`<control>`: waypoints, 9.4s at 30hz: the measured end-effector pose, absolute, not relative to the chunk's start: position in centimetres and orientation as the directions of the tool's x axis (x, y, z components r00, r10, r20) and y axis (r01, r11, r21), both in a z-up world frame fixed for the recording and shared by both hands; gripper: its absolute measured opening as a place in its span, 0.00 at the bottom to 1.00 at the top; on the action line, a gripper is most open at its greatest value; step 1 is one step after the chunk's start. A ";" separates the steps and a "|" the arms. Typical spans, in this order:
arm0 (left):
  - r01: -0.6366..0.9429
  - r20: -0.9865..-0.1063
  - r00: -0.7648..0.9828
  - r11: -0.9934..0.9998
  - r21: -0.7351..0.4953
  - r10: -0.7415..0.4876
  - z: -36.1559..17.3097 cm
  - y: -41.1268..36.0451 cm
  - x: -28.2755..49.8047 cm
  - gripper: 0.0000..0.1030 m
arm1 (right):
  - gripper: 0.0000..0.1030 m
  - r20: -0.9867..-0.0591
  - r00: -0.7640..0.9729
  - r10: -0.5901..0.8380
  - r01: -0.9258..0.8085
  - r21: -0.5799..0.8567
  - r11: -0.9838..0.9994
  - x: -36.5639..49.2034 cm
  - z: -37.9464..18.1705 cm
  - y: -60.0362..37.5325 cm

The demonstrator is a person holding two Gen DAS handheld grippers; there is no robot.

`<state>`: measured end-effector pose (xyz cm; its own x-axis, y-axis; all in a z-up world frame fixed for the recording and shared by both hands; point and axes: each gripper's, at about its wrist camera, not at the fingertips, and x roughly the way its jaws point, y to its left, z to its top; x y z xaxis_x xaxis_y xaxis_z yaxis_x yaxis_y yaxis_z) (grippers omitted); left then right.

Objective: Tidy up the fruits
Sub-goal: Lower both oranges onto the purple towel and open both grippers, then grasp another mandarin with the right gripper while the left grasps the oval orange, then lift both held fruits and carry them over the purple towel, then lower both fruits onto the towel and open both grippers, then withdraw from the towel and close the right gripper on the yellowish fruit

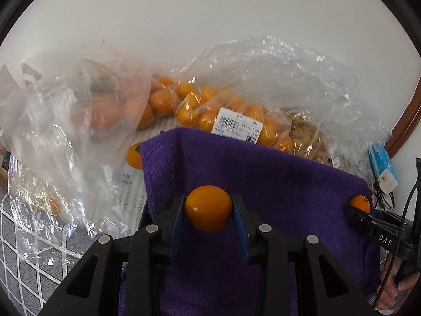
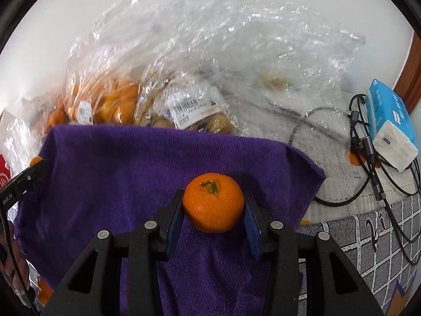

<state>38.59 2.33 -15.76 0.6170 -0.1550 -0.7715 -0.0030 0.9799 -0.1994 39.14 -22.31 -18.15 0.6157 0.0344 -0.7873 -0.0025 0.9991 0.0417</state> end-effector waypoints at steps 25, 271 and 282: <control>0.044 -0.745 0.641 0.977 -0.206 -0.186 -13.8 1.6 38.1 0.55 | 0.67 -0.662 0.749 -0.016 -0.018 -0.044 0.999 36.4 -13.9 -21.0; -0.031 -0.626 0.770 0.973 -0.227 -0.121 -14.3 9.4 18.0 0.48 | 0.35 -0.642 0.748 0.168 -0.191 0.034 0.981 18.2 -18.8 -13.0; -0.105 -0.652 0.750 0.952 -0.288 -0.115 -16.0 11.5 17.8 0.48 | 0.35 -0.692 0.697 0.190 -0.270 -0.008 0.963 19.8 -20.6 -9.6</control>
